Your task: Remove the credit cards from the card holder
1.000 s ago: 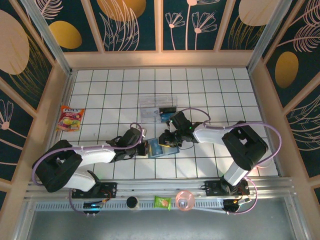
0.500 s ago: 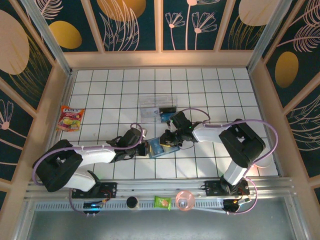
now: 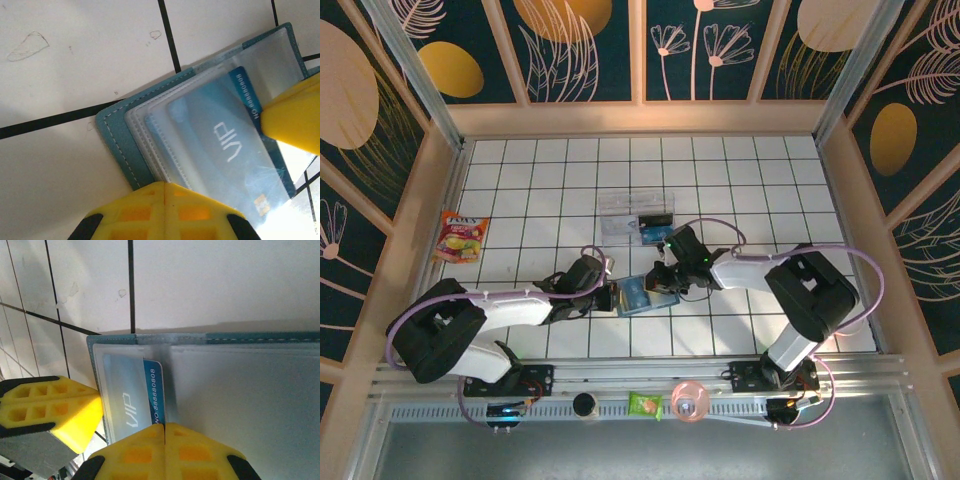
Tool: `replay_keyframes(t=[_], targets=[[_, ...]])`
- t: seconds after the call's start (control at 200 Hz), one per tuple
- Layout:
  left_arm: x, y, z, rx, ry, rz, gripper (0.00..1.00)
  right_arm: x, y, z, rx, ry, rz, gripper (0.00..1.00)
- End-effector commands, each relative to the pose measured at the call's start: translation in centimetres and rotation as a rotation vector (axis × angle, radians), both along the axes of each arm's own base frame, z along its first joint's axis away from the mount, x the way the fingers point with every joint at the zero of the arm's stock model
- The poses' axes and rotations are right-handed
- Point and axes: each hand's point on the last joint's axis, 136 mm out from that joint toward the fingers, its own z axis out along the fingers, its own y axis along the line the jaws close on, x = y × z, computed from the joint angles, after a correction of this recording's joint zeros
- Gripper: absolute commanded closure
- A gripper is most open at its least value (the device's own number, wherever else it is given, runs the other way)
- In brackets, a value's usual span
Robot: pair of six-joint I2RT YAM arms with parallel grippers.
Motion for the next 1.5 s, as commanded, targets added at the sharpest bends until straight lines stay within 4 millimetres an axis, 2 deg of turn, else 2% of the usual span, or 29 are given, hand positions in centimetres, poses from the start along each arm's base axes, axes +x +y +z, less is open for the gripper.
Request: replay_keyframes(t=[0.0,0.1,0.33,0.46,0.576,0.781,0.886,0.996,1.096,1.161,1.276,1.496], targets=[[-0.3,2.0,-1.3,0.061,0.044,0.048,1.00,0.0,-2.6,-0.9,-0.100,-0.007,-0.080,1.00],[-0.1,2.2,-1.0,0.056,0.037,0.055,1.00,-0.1,-3.6,-0.9,-0.146,-0.028,-0.098,1.00],[0.6,2.0,0.7,0.027,0.004,0.067,1.00,0.5,-5.1,1.1,-0.191,-0.113,-0.132,1.00],[1.1,2.0,2.2,0.019,-0.028,0.080,1.00,0.6,-4.8,2.2,-0.195,-0.154,-0.115,1.00],[1.7,1.6,4.0,-0.008,-0.078,0.077,0.91,0.2,-4.1,2.3,-0.197,-0.164,-0.082,1.00],[2.8,-1.0,5.7,-0.087,-0.113,0.006,0.84,-0.2,-3.0,1.8,-0.208,-0.170,-0.025,1.00],[3.0,-2.1,5.0,-0.079,-0.099,-0.030,0.83,-0.6,-2.1,1.8,-0.167,-0.160,0.008,1.00],[3.0,-2.2,3.6,-0.042,-0.067,-0.046,0.84,-0.8,-1.5,1.8,-0.127,-0.156,0.039,1.00],[2.6,-1.6,1.9,0.011,-0.032,-0.049,0.93,-0.9,-1.5,1.3,-0.099,-0.125,0.052,0.99],[2.3,-1.4,1.2,0.025,-0.012,-0.054,0.95,-0.9,-1.6,0.9,-0.097,-0.115,0.058,0.98],[2.0,-1.1,0.4,0.047,0.002,-0.058,1.00,-1.2,-1.8,0.1,-0.090,-0.085,0.063,0.91],[1.8,-1.1,-0.1,0.053,0.015,-0.067,1.00,-1.3,-2.3,-1.1,-0.088,-0.046,0.062,0.77]])
